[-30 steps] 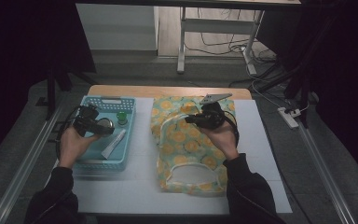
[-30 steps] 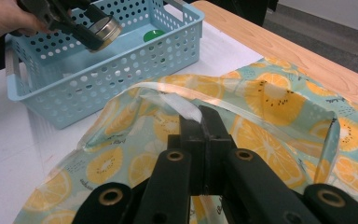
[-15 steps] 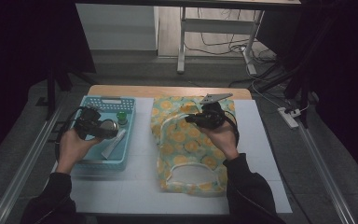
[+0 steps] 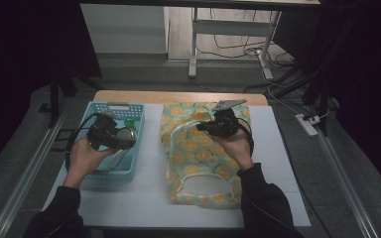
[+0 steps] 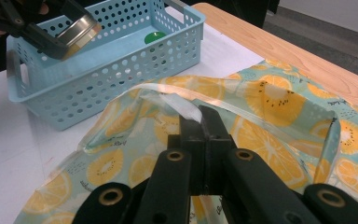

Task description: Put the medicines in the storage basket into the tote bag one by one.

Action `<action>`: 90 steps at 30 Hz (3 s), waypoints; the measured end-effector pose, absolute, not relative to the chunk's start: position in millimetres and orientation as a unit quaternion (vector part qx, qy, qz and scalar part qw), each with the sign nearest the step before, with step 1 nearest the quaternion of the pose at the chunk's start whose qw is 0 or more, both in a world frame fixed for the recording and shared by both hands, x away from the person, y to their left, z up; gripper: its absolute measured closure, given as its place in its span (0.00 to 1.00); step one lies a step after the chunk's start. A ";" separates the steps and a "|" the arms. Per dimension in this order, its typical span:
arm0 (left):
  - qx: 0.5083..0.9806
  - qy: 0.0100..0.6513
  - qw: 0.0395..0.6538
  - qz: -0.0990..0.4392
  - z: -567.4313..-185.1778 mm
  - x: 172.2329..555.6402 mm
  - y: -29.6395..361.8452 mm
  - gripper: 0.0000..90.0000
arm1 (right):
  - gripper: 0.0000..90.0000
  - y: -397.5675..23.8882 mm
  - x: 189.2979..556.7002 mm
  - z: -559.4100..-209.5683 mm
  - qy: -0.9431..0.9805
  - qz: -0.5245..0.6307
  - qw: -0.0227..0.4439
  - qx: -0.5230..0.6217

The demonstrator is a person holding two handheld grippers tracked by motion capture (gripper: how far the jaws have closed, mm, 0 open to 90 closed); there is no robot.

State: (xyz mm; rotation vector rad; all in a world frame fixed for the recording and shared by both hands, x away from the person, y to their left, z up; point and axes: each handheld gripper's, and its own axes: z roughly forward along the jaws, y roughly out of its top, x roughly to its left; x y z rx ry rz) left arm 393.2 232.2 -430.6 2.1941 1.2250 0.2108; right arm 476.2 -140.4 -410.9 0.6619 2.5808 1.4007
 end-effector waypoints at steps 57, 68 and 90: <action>0.894 0.294 0.336 0.031 -424.3 398.9 71.7 0.23 | 1.00 -146.3 485.8 -417.8 0.849 0.469 0.068 0.236; 0.902 0.271 0.335 0.028 -437.8 409.0 38.4 0.23 | 1.00 -146.5 486.3 -418.7 0.849 0.469 0.072 0.234; 0.903 0.294 0.304 0.069 -489.6 441.7 23.0 0.23 | 1.00 -143.4 489.9 -427.8 0.852 0.459 0.083 0.238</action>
